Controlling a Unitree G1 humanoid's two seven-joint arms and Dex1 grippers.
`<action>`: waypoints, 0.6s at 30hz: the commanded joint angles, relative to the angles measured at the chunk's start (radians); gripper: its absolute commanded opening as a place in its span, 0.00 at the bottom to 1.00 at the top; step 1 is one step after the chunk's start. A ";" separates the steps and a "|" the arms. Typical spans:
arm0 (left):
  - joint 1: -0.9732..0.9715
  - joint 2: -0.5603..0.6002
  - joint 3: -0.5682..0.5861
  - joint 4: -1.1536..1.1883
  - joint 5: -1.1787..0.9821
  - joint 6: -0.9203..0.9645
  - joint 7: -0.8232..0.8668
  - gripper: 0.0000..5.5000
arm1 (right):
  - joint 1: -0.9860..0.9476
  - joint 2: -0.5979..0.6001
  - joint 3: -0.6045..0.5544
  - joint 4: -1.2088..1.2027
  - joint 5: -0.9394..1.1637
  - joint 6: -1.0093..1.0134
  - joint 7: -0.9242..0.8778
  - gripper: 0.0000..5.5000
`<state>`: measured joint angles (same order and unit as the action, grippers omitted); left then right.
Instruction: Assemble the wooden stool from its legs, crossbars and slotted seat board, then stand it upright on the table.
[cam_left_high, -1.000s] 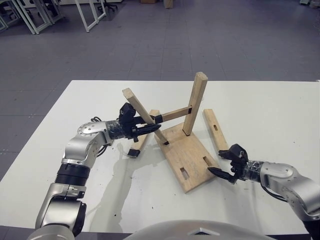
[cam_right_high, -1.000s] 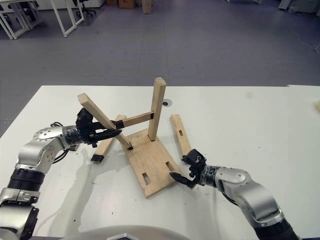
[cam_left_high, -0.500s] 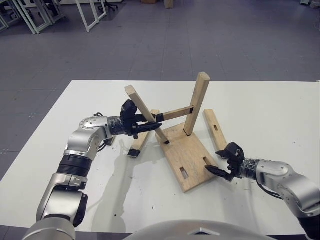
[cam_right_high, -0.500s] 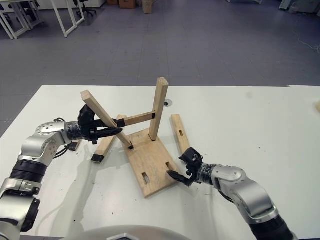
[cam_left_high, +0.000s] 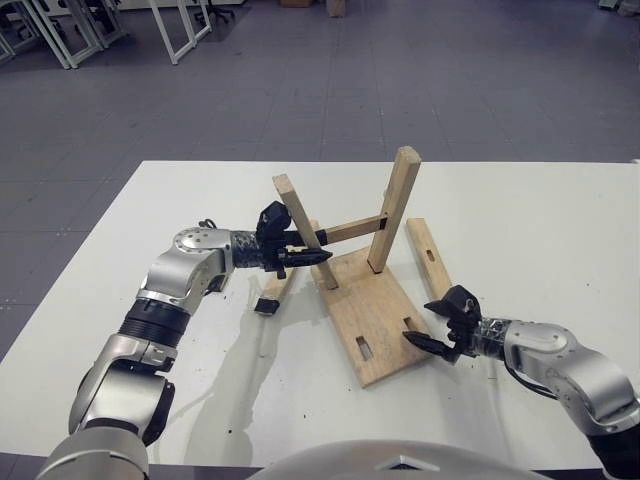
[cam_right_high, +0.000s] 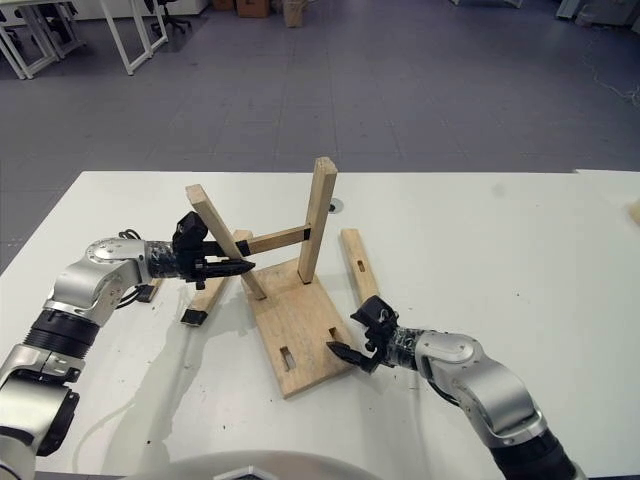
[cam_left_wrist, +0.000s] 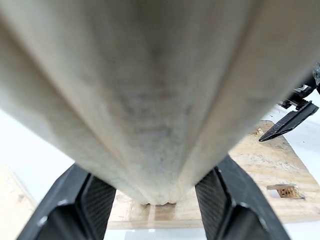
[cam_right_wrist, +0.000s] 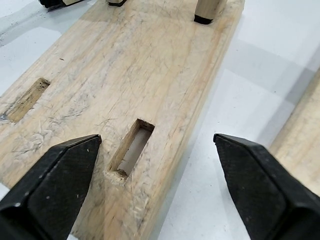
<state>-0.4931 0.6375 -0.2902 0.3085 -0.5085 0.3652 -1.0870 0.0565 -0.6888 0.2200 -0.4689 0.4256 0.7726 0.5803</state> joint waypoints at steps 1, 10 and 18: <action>0.197 0.032 -0.215 0.182 0.284 0.068 0.065 0.38 | -0.022 0.017 -0.001 0.026 -0.037 0.027 -0.030 0.75; 0.157 0.028 -0.267 0.222 0.355 -0.261 -0.026 0.38 | -0.237 0.278 -0.252 0.147 0.022 0.064 -0.317 0.75; 0.131 -0.017 -0.249 0.280 0.318 -0.325 -0.050 0.38 | -0.551 0.406 -0.269 0.505 -0.033 -0.063 -0.409 0.75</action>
<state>-0.5019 0.6103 -0.3409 0.4414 -0.5084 0.0472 -1.1450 -0.3524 -0.3318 -0.0206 -0.1413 0.4284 0.7624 0.1861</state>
